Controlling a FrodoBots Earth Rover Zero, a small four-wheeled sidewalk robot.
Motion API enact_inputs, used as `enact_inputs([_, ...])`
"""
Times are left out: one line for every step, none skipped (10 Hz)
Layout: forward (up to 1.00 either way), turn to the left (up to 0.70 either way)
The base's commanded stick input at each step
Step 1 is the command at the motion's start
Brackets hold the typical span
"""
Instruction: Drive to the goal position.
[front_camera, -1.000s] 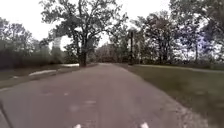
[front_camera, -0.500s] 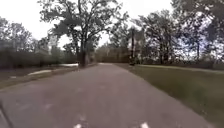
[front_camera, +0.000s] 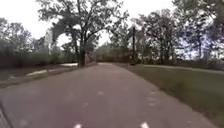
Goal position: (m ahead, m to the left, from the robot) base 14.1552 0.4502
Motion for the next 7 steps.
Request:
enact_inputs([1.0,0.0])
enact_inputs([1.0,0.0])
enact_inputs([1.0,0.0])
enact_inputs([1.0,0.0])
enact_inputs([1.0,0.0])
enact_inputs([1.0,0.0])
enact_inputs([1.0,0.0])
